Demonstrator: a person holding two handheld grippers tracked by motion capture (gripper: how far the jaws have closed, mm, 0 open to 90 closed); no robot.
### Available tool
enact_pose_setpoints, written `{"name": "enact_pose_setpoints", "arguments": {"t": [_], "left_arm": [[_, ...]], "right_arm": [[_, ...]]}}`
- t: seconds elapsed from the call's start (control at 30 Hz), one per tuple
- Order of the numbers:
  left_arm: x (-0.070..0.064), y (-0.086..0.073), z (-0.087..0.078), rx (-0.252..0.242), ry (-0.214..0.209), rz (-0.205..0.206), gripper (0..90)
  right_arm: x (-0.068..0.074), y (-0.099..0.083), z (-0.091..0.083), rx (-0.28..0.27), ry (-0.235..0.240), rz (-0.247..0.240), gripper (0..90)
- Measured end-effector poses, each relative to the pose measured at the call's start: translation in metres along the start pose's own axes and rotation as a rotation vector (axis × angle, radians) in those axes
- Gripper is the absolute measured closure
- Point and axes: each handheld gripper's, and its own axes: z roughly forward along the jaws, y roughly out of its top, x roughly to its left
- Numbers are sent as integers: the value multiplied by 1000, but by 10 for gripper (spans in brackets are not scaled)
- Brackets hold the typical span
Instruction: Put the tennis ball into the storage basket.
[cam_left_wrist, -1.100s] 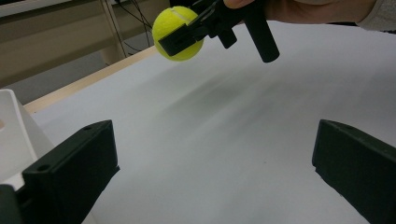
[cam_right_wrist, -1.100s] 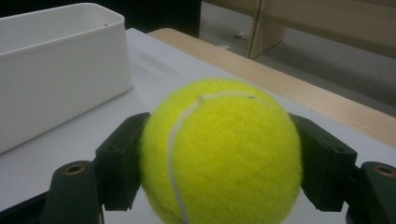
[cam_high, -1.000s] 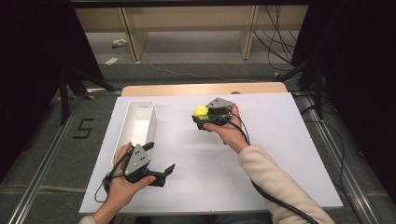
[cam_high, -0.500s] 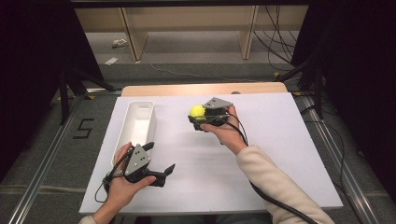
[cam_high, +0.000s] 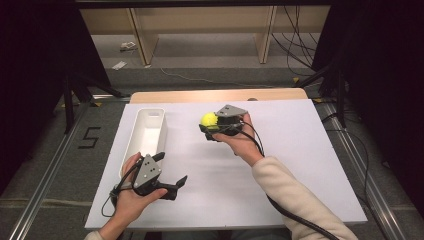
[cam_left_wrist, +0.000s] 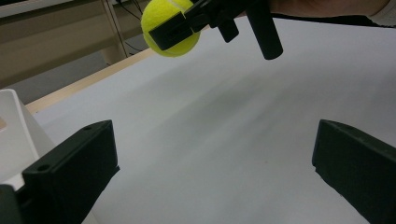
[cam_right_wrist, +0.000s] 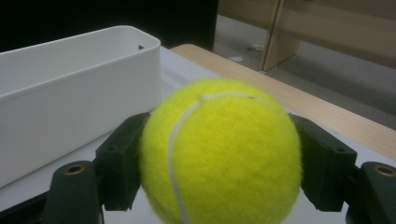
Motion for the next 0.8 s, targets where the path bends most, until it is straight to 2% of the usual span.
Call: {"name": "enact_pose_setpoints", "arguments": {"t": [0.8], "left_arm": [[-1, 0, 0, 0, -2, -4, 0]], "right_arm": [[14, 6, -1, -4, 31, -19, 272]]}}
